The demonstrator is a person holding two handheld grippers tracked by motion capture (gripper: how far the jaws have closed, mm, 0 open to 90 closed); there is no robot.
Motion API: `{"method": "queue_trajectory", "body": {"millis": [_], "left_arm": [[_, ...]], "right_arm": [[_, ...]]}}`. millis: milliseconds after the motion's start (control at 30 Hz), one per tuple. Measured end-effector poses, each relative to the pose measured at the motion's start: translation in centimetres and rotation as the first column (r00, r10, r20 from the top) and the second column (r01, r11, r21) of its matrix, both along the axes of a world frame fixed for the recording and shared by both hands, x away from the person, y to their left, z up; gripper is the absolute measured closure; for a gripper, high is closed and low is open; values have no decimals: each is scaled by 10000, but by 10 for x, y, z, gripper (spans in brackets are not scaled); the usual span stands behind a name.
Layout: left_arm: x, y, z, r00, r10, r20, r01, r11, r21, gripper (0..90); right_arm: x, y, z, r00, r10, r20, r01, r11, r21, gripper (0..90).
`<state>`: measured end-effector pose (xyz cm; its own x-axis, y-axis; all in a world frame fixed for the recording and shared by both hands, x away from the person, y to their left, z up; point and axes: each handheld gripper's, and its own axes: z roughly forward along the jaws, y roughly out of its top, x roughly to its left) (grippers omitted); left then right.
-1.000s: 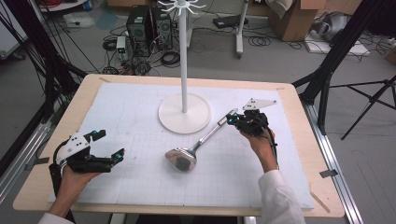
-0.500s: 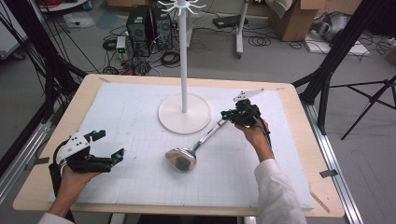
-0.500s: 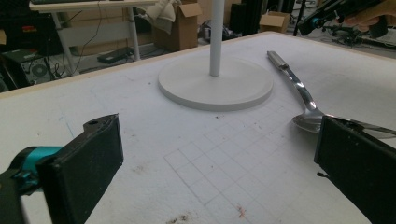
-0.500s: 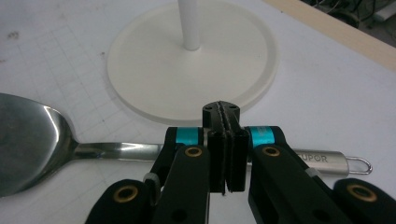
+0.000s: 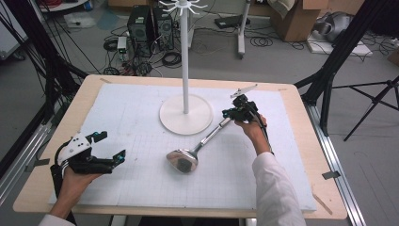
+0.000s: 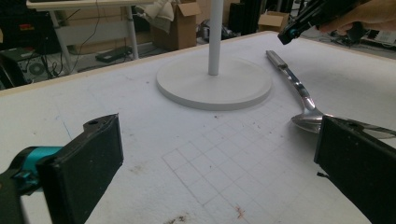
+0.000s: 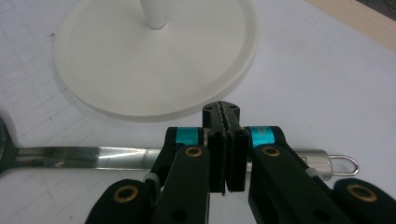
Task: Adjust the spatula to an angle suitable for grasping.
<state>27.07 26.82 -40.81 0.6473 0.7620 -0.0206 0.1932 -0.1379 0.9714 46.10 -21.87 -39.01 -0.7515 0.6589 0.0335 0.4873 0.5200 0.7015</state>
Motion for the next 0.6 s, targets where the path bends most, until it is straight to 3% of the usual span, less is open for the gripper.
{"method": "queue_trajectory", "body": {"millis": [367,600], "left_arm": [[0,-1,-1,10000,-46,-73,47,10000,29,18],[1,-2,-1,10000,-52,-57,52,10000,56,18]], "right_arm": [[9,-1,-16,9978,-324,-577,297,9984,-473,896],[14,2,-20,9975,-532,-465,517,9981,-324,896]]}}
